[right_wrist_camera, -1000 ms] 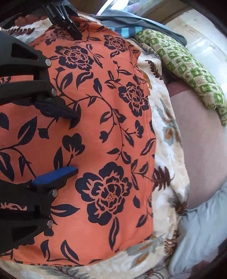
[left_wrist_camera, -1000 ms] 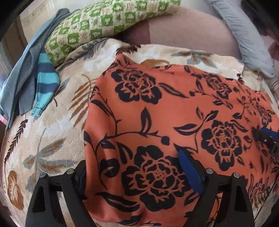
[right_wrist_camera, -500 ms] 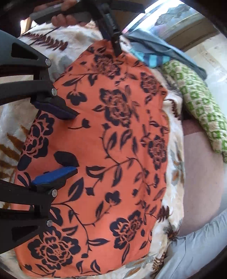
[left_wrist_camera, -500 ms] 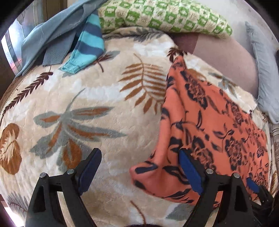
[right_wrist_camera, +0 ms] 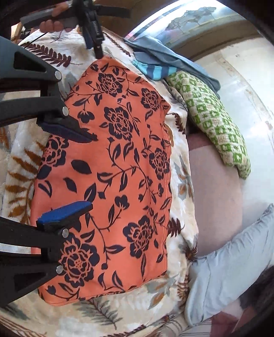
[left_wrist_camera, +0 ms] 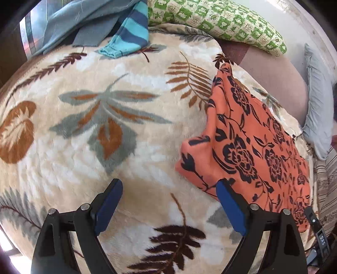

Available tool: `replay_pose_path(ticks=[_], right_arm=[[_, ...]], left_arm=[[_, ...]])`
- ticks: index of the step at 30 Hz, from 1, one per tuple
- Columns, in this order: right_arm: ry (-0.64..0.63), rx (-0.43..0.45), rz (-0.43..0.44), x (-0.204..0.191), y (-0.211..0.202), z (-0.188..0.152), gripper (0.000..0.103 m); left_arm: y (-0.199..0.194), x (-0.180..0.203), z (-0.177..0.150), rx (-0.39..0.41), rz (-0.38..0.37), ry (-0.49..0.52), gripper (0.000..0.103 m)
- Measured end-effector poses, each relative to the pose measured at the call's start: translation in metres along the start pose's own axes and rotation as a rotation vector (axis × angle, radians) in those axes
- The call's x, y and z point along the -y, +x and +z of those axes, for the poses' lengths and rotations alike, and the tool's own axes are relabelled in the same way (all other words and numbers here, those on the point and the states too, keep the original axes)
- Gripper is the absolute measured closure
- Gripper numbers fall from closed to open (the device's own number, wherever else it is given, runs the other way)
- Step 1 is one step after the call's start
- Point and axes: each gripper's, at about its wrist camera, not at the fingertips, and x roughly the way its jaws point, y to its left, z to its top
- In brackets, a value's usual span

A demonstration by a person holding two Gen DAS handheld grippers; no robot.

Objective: Fold small clothes

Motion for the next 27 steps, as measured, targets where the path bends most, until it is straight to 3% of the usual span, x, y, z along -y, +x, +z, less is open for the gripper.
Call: replay_pose_path(ticks=[3,7,10,12,14,16,19,21,22,23,25,27], right_arm=[[0.037,-0.007,0.005,0.010,-0.001,0.000,0.042],[0.000,-0.001,0.008,0.004,-0.005,-0.005,0.042],[-0.011,-0.003,0.003,0.003,-0.005,-0.008,0.042],[0.005,-0.006,0.008,0.006,-0.005,-0.008,0.042],[0.022,-0.002,0.009,0.011,-0.006,-0.008,0.042],[0.037,0.004,0.009,0.016,-0.007,-0.006,0.042],[0.085,0.007,0.006,0.026,-0.006,-0.001,0.042],[0.128,0.003,0.009,0.034,-0.004,0.002,0.042],[0.150,-0.001,0.007,0.038,-0.002,0.003,0.042],[0.171,-0.006,0.000,0.042,0.001,0.004,0.042],[0.215,-0.020,-0.007,0.052,0.006,0.006,0.042],[0.255,-0.032,-0.007,0.061,0.011,0.008,0.042]], left_arm=[[0.009,0.002,-0.004,-0.019,-0.119,-0.049,0.012],[0.020,0.008,0.002,0.075,-0.111,-0.063,0.015],[0.030,0.015,0.007,0.104,-0.134,-0.051,0.034],[0.035,0.022,0.009,0.124,-0.120,-0.031,0.040],[0.036,0.028,0.010,0.129,-0.121,-0.001,0.059],[0.038,0.030,0.011,0.136,-0.128,0.008,0.063],[0.041,0.029,0.013,0.147,-0.141,0.001,0.063],[0.045,0.029,0.015,0.141,-0.187,-0.024,0.044],[0.047,0.031,0.016,0.143,-0.235,-0.029,0.024],[0.048,0.035,0.017,0.150,-0.258,-0.020,0.018],[0.051,0.046,0.017,0.163,-0.215,0.034,0.018],[0.053,0.052,0.018,0.180,-0.160,0.074,0.039]])
